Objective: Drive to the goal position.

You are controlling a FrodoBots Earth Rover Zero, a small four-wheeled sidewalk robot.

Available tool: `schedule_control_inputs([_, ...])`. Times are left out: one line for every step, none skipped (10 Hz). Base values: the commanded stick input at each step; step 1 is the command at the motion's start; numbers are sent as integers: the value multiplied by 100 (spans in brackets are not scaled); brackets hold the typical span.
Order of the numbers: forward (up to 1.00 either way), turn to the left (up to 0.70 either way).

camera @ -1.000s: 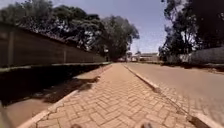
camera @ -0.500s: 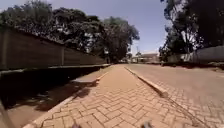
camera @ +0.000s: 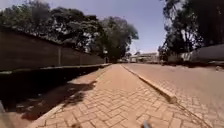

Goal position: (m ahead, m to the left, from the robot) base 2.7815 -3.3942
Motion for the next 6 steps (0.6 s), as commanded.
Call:
schedule_control_inputs([70, -27])
schedule_control_inputs([70, -27])
schedule_control_inputs([70, -11])
schedule_control_inputs([70, 0])
schedule_control_inputs([70, 0])
schedule_control_inputs([70, 0])
